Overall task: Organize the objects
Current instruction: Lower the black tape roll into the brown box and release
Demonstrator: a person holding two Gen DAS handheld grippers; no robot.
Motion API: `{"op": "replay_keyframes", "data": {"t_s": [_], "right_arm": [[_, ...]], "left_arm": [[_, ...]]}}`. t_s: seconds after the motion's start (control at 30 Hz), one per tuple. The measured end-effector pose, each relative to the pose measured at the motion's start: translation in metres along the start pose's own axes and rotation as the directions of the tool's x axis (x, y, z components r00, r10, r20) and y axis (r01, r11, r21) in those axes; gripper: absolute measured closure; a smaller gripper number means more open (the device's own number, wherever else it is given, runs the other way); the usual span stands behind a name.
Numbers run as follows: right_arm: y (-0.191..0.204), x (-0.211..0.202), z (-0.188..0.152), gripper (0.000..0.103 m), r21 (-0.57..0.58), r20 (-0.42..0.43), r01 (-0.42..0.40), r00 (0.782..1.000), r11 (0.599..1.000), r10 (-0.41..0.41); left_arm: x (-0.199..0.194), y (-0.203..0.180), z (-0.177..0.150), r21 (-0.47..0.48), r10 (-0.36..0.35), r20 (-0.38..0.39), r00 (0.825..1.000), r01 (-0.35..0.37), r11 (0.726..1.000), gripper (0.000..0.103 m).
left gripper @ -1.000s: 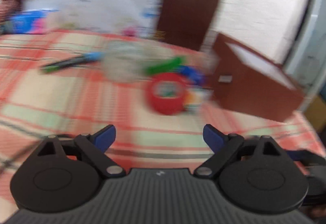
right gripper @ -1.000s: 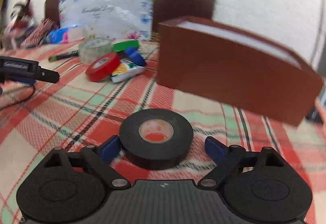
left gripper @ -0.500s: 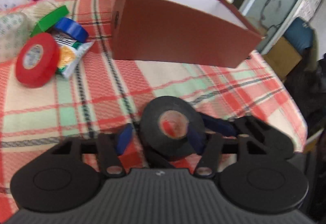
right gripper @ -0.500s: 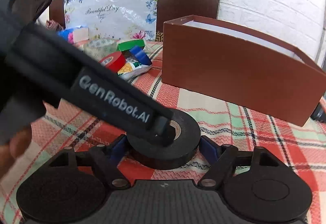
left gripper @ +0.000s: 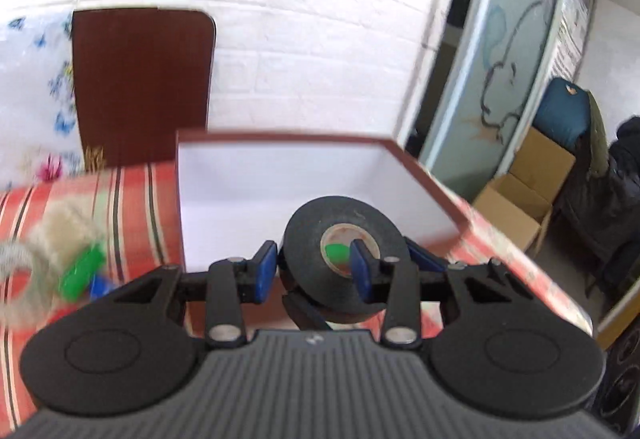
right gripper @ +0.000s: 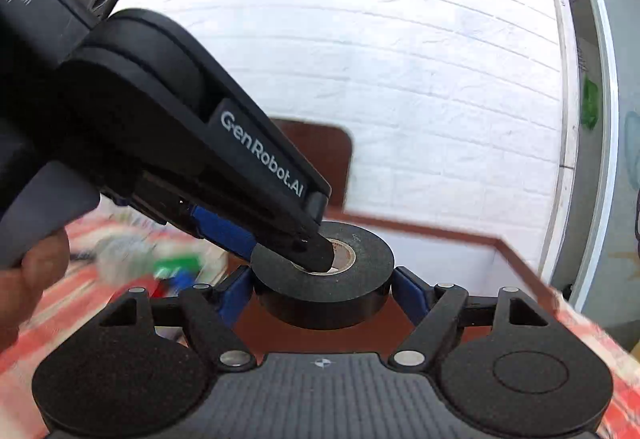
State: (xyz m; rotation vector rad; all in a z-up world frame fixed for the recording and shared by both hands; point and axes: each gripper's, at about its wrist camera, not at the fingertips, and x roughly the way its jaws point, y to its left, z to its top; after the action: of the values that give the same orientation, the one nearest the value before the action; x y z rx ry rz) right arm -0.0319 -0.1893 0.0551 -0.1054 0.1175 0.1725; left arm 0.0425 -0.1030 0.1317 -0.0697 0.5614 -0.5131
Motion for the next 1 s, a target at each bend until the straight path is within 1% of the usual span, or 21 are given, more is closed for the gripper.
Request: {"op": "replay_keyframes", "data": {"t_s": [0.07, 0.17, 0.3, 0.33, 0.37, 0.43, 0.5, 0.6, 0.67, 0.73, 0.8, 0.87, 0.93, 1.0], "right_arm": [[-0.013, 0.026, 0.008, 0.027, 0.038, -0.008, -0.001, 1.000, 0.999, 0.001], [-0.027, 0.066, 0.012, 0.027, 0.086, -0.063, 0.020, 0.998, 0.996, -0.015], [-0.035, 0.101, 0.003, 0.029, 0.120, -0.148, 0.052, 0.988, 0.991, -0.034], [-0.037, 0.104, 0.001, 0.031, 0.129, -0.152, 0.051, 0.988, 0.990, -0.031], [-0.038, 0.105, 0.000, 0.030, 0.137, -0.153, 0.052, 0.988, 0.989, -0.031], [-0.038, 0.102, 0.000, 0.028, 0.136, -0.138, 0.074, 0.989, 0.988, -0.055], [-0.037, 0.092, 0.000, 0.028, 0.136, -0.123, 0.082, 0.990, 0.987, -0.065], [-0.033, 0.066, -0.008, 0.029, 0.154, -0.099, 0.079, 0.993, 0.985, -0.064], [-0.024, 0.046, -0.012, 0.029, 0.133, -0.058, 0.083, 0.995, 0.988, -0.076], [-0.012, 0.030, -0.015, 0.028, 0.110, -0.052, 0.063, 0.997, 0.992, -0.058], [-0.007, 0.022, -0.021, 0.028, 0.111, -0.075, 0.025, 0.997, 0.994, -0.017], [-0.005, 0.016, -0.028, 0.031, 0.123, -0.125, -0.027, 0.991, 0.992, 0.042], [0.014, 0.011, -0.026, 0.035, 0.131, -0.176, -0.069, 0.980, 0.989, 0.091], [0.022, 0.023, -0.033, 0.041, 0.136, -0.227, -0.105, 0.964, 0.985, 0.134]], "left_arm": [[0.018, 0.005, 0.014, -0.018, 0.003, -0.010, 1.000, -0.004, 1.000, 0.061], [0.041, 0.009, 0.024, -0.018, 0.014, -0.041, 0.999, -0.015, 1.000, 0.061], [0.058, 0.001, 0.022, 0.033, 0.057, -0.051, 0.997, -0.055, 0.998, 0.061], [0.059, 0.001, 0.021, 0.043, 0.069, -0.051, 0.996, -0.067, 0.997, 0.061], [0.060, 0.002, 0.019, 0.045, 0.074, -0.060, 0.995, -0.072, 0.996, 0.061], [0.055, 0.006, 0.016, 0.028, 0.075, -0.070, 0.995, -0.073, 0.997, 0.061], [0.043, 0.010, 0.013, 0.025, 0.082, -0.059, 0.995, -0.081, 0.996, 0.059], [0.018, 0.015, 0.002, 0.027, 0.109, -0.034, 0.993, -0.108, 0.994, 0.049], [0.000, 0.020, -0.006, 0.018, 0.131, -0.023, 0.991, -0.130, 0.991, 0.049], [-0.016, 0.024, -0.017, 0.013, 0.147, -0.019, 0.989, -0.147, 0.989, 0.048], [-0.027, 0.030, -0.028, 0.011, 0.188, -0.030, 0.982, -0.188, 0.982, 0.047], [-0.035, 0.040, -0.041, 0.006, 0.236, -0.049, 0.970, -0.236, 0.972, 0.047], [-0.039, 0.054, -0.054, -0.005, 0.286, -0.075, 0.955, -0.287, 0.958, 0.047], [-0.044, 0.070, -0.068, -0.013, 0.339, -0.100, 0.935, -0.342, 0.940, 0.047]]}}
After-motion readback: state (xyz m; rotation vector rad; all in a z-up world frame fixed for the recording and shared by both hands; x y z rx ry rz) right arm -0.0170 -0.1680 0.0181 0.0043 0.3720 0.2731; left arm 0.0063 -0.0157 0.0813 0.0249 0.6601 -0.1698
